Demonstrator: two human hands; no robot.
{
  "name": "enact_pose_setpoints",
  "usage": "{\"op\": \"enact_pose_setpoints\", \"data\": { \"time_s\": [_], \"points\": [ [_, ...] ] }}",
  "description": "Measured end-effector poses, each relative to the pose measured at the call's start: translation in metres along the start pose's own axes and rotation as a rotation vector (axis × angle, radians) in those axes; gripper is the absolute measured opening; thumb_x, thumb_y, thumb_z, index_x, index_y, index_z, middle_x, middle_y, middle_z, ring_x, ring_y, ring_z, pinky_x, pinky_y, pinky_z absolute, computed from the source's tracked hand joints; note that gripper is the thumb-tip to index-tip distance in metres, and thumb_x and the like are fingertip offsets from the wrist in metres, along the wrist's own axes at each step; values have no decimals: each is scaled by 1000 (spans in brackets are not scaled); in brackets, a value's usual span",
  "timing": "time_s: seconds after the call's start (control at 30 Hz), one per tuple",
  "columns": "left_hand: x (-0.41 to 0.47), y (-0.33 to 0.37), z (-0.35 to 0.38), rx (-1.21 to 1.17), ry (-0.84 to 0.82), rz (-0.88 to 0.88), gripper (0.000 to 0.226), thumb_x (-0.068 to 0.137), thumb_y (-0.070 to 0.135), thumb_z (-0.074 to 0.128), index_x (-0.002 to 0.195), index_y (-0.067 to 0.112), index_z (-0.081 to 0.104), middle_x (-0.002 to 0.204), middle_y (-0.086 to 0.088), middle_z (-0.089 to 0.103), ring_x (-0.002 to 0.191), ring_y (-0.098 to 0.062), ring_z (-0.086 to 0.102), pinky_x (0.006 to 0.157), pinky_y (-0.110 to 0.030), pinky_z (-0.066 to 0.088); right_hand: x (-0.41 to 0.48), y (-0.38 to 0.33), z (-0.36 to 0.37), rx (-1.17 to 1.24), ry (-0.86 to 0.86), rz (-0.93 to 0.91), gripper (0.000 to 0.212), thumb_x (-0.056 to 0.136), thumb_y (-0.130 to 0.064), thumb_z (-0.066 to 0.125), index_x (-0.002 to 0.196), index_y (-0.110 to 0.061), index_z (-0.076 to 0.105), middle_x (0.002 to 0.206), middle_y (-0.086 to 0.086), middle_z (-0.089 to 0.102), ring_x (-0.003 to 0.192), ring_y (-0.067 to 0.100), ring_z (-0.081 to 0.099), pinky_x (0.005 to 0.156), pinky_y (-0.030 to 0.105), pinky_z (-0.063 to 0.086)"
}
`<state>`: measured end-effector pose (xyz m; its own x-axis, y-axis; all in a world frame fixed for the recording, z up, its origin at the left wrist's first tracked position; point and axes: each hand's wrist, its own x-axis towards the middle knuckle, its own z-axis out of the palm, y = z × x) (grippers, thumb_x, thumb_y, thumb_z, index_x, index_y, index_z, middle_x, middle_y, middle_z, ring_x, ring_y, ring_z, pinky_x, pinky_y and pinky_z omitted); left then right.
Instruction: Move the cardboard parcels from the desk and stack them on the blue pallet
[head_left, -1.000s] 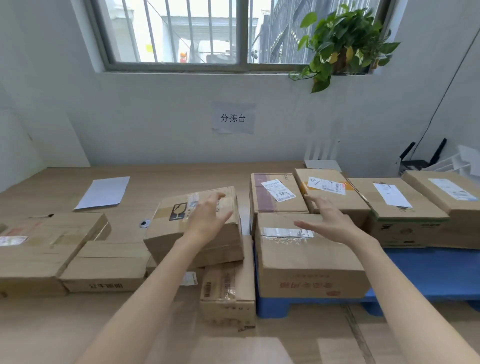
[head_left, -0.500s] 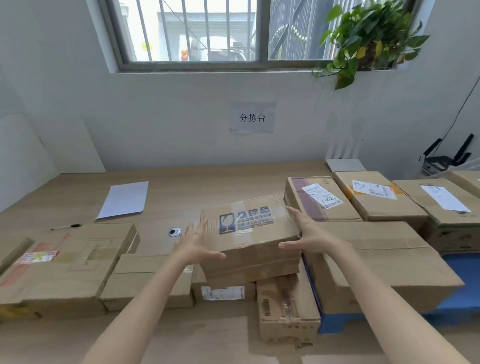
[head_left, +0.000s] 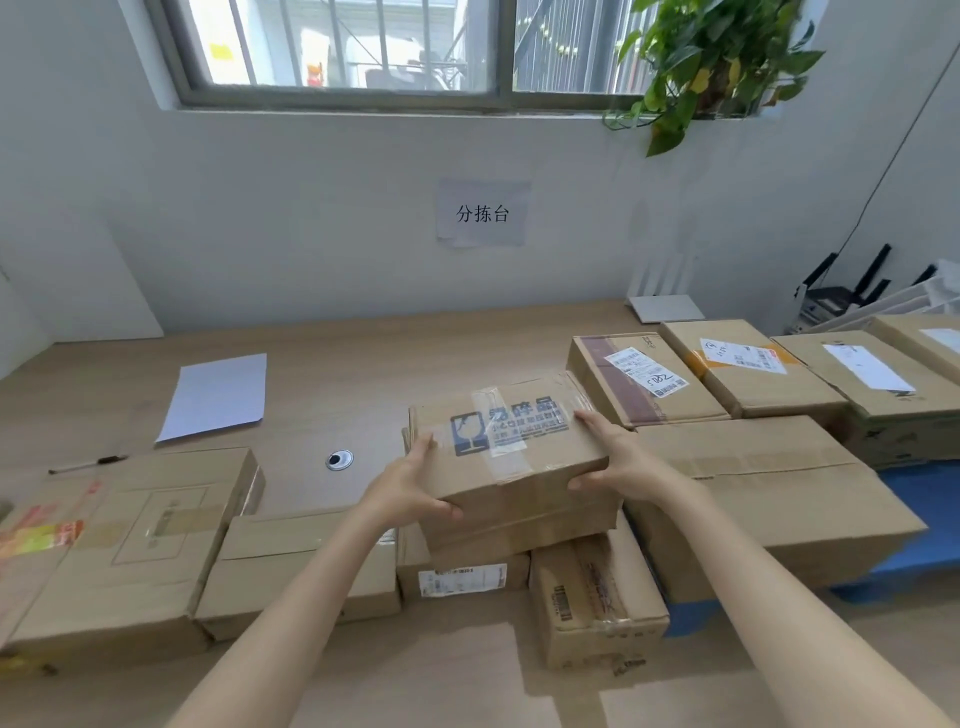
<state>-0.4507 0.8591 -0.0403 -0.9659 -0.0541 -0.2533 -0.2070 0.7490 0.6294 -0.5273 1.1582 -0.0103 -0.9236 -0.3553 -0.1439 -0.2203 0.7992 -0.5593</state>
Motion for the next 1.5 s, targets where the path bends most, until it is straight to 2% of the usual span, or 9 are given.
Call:
{"op": "enact_pose_setpoints", "data": {
  "time_s": [0.13,0.33,0.47,0.63,0.77,0.97,1.17,1.3,1.5],
  "points": [
    [2,11,-26,-48,42,44,118,57,40,89,148,36,14,131,4,46,103,-21,55,87,-35,50,-1,-12,-19,32,83,-37,102,67,-35,86,149,-35,25,145,3,42,129,23,41,102,38,41],
    [1,58,-70,-129,212,168,123,51,47,89,150,38,16,145,0,42,126,-21,45,105,-38,41,-12,-25,-74,68,255,-107,94,70,-45,82,146,-40,28,140,-1,45,122,20,46,86,29,41],
    [-2,114,-75,-131,275,273,117,53,54,84,148,42,18,138,4,49,124,-21,48,105,-40,41,-29,-4,-117,120,330,-110,92,69,-49,81,145,-44,28,143,-5,42,120,19,45,84,29,44],
    [3,190,-35,-142,279,356,114,46,69,74,143,49,18,136,9,51,120,-20,53,105,-44,42,-64,53,-169,173,386,-76,88,70,-46,81,144,-41,33,132,-7,45,111,17,48,63,21,47],
    [8,262,21,-137,260,401,114,46,71,72,144,48,19,132,8,55,120,-21,53,105,-43,41,-97,125,-215,153,426,-49,86,68,-50,80,142,-43,35,130,-6,50,111,17,50,83,31,45],
    [8,385,131,-153,230,456,110,55,62,77,147,41,21,136,6,52,120,-22,51,105,-43,40,-164,248,-296,147,437,12,87,67,-50,81,141,-45,35,138,-13,42,120,13,43,94,31,40],
    [6,483,234,-147,166,462,104,60,58,77,147,43,21,130,-1,54,115,-25,53,98,-43,45,-225,358,-356,147,422,100,87,69,-42,82,142,-45,35,132,-12,44,113,13,46,78,23,43],
    [10,514,290,-33,114,452,93,72,55,75,148,42,24,127,-8,57,113,-26,54,94,-40,45,-243,417,-368,147,401,126,87,70,-35,84,143,-40,37,141,-6,43,114,11,41,90,28,36],
    [22,509,341,97,21,375,95,69,63,72,147,40,23,130,0,52,110,-22,52,96,-43,44,-235,482,-351,156,292,155,92,61,-48,83,140,-49,36,144,-4,44,125,21,44,100,35,41]
  ]
}}
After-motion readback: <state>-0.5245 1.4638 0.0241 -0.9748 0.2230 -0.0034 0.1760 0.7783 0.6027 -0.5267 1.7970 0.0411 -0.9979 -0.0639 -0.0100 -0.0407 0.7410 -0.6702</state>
